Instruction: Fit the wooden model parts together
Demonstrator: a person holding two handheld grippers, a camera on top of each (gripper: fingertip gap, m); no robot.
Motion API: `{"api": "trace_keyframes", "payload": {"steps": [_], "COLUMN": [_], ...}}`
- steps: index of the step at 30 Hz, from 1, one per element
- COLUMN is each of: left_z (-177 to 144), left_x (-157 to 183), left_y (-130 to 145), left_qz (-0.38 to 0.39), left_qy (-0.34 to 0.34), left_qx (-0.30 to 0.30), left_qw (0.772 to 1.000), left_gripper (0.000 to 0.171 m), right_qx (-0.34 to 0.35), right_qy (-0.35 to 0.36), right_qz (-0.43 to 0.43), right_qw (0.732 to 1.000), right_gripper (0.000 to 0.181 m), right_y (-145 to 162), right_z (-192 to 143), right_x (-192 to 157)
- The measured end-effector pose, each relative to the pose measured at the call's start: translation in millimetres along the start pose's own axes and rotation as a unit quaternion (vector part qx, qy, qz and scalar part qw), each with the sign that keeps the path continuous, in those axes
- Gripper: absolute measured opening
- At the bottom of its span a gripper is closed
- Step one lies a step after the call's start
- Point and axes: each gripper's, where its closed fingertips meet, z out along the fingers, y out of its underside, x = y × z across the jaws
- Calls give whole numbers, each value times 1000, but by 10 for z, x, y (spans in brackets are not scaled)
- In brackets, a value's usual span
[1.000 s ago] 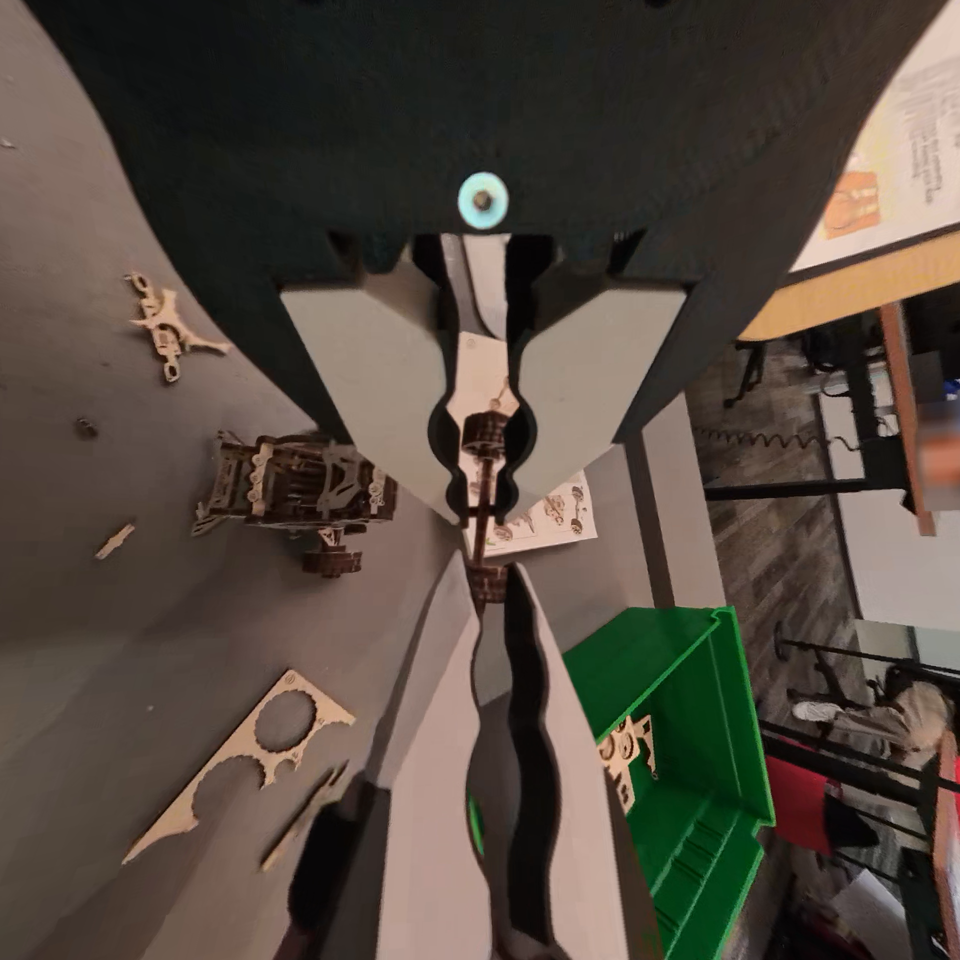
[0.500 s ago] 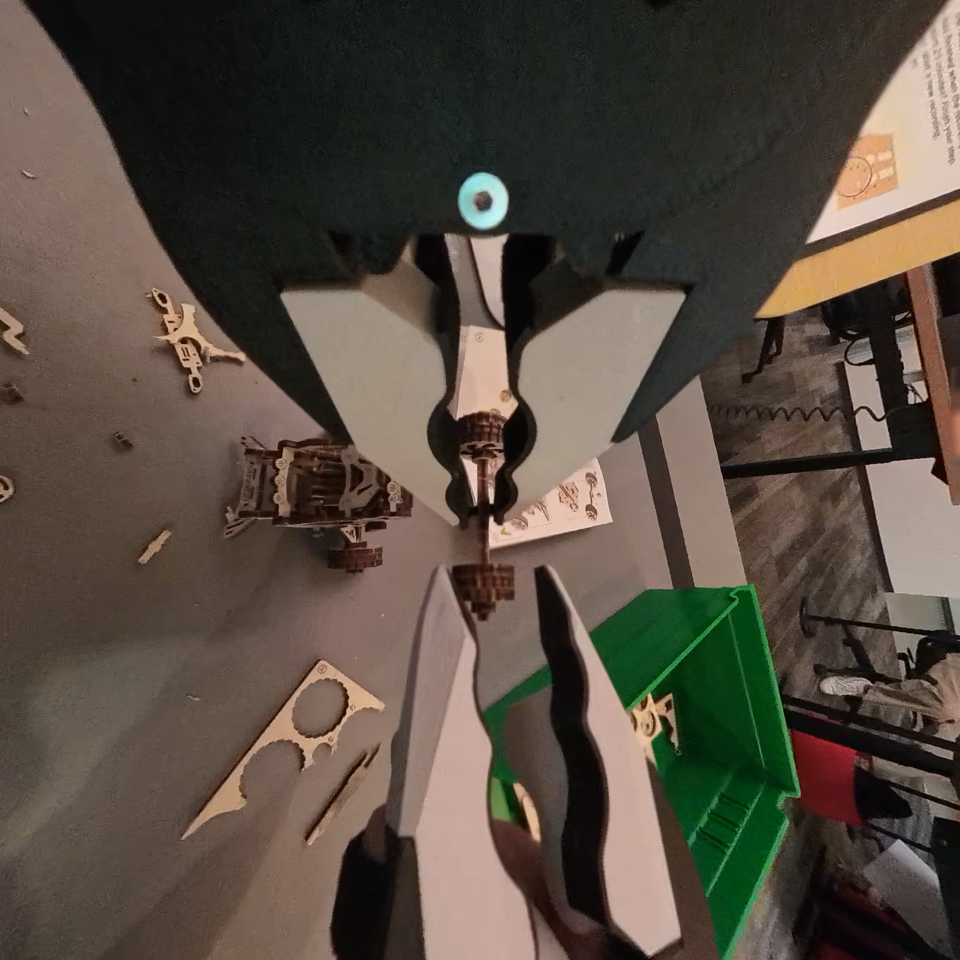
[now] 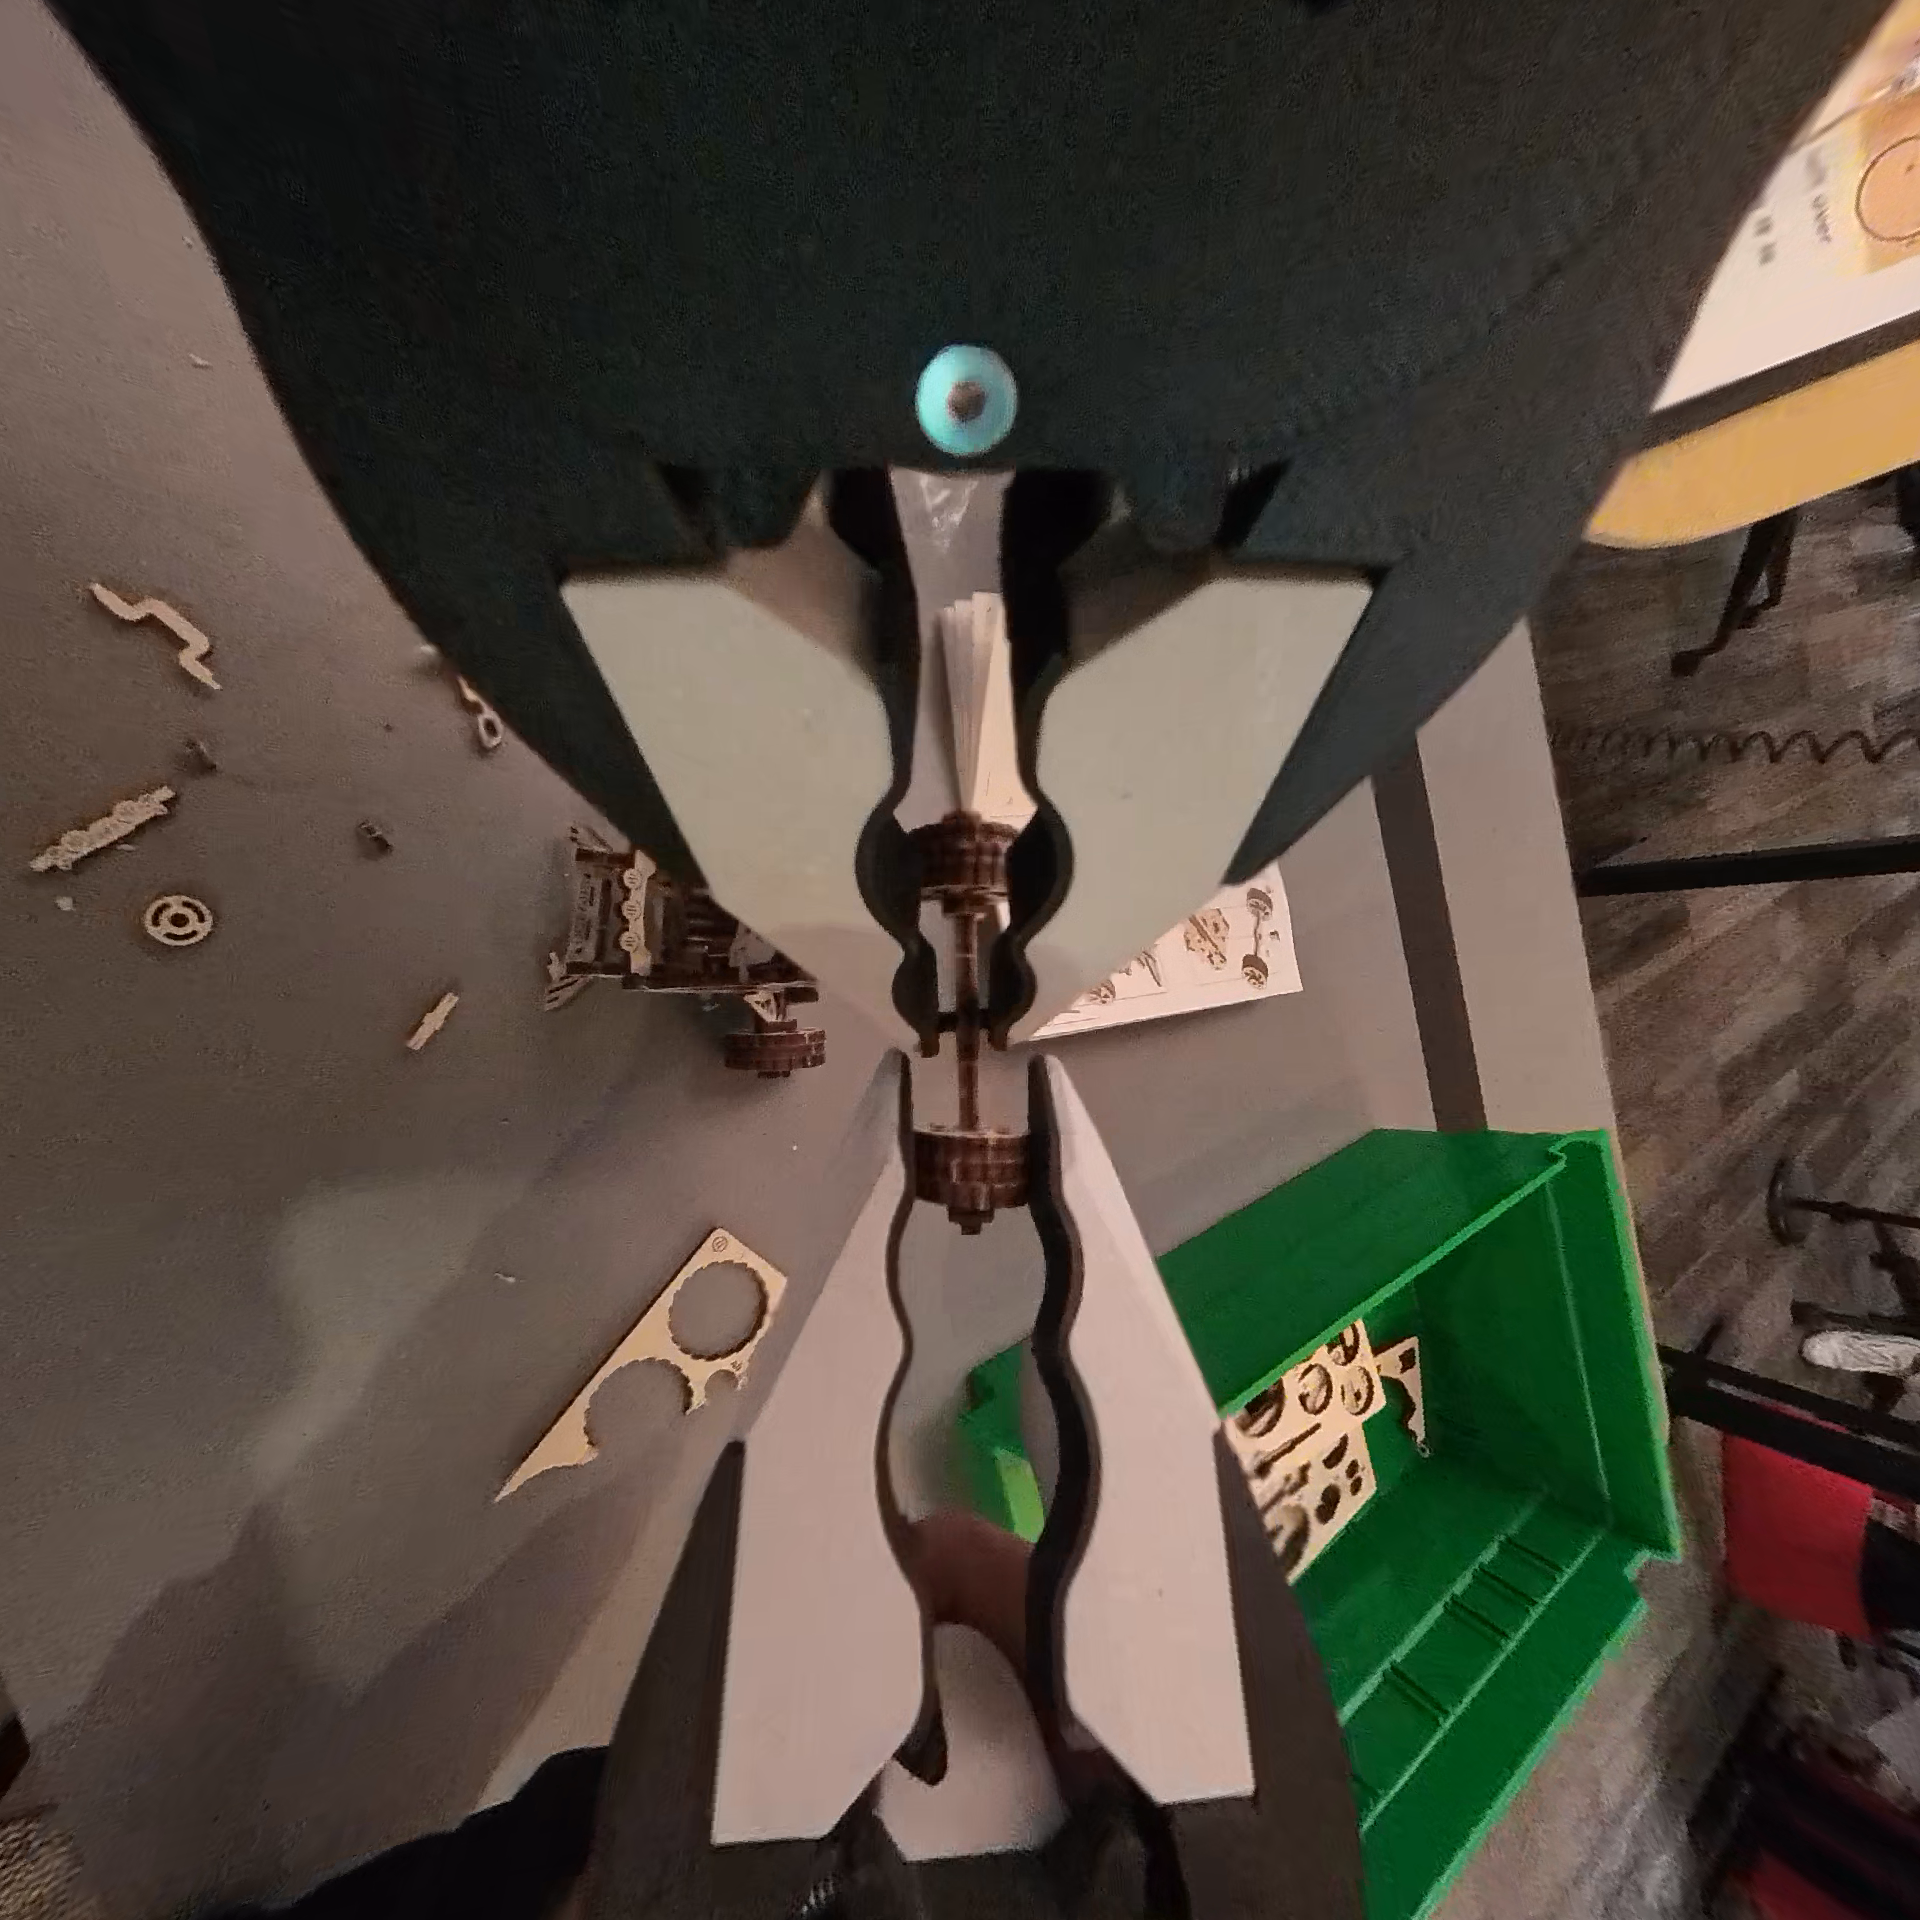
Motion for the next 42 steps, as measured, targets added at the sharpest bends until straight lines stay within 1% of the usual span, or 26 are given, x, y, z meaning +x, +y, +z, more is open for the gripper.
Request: {"api": "trace_keyframes", "payload": {"steps": [4, 8, 9, 11, 13, 18, 21, 23, 27, 29, 33, 34, 35, 36, 37, 39, 42], "left_z": [-29, 14, 23, 20, 27, 106, 172, 211, 229, 219, 134, 89, 46, 18, -1, -68, -70], "left_x": [-2, 20, 27, 27, 81, 183, 206, 216, 251, 228, 205, 209, 205, 187, 154, 127, 115], "left_y": [-19, 4, 20, 69, 109, 247, 328, 362, 387, 365, 344, 303, 270, 299, 351, 320, 351], "left_qz": [-37, -41, -49, -49, -60, -57, -56, -52, -50, -51, -68, -80, -94, -99, -101, -124, -129], "left_qy": [24, 29, 34, 33, 50, 80, 93, 99, 121, 115, 116, 125, 132, 133, 129, 145, 152], "left_qx": [29, 25, 24, 19, 17, -9, -22, -26, -25, -18, -6, 12, 28, 29, 25, 57, 72], "left_qw": [999, 998, 998, 998, 997, 995, 994, 993, 991, 992, 991, 989, 986, 986, 986, 980, 977], "left_gripper": [6, 7, 9, 24, 32, 42, 45, 41, 26, 28, 44, 45, 41, 37, 38, 34, 26], "right_qx": [7, 11, 11, 19, 22, 31, 25, 32, 50, 58, 65, 71, 72, 66, 65, 75, 89], "right_qy": [9, -1, -6, -16, -25, -70, -68, -74, -80, -79, -71, -76, -81, -82, -81, -88, -95], "right_qz": [-10, 1, 7, 29, 45, 107, 122, 144, 157, 163, 165, 170, 174, 176, 175, 183, 190], "right_qw": [1000, 1000, 1000, 999, 998, 991, 990, 986, 983, 982, 982, 980, 979, 979, 979, 976, 973], "right_gripper": [20, 20, 20, 21, 20, 20, 20, 20, 20, 20, 20, 20, 20, 20, 20, 20, 20], "right_y": [-24, -3, 11, 27, 77, 206, 273, 280, 254, 243, 234, 212, 208, 226, 234, 200, 156], "right_z": [-3, 6, 15, 34, 48, 155, 223, 248, 245, 223, 185, 177, 186, 202, 207, 201, 192], "right_x": [5, -20, -27, -40, -53, -139, -119, -116, -105, -75, -23, -27, -42, -53, -52, -54, -56]}}
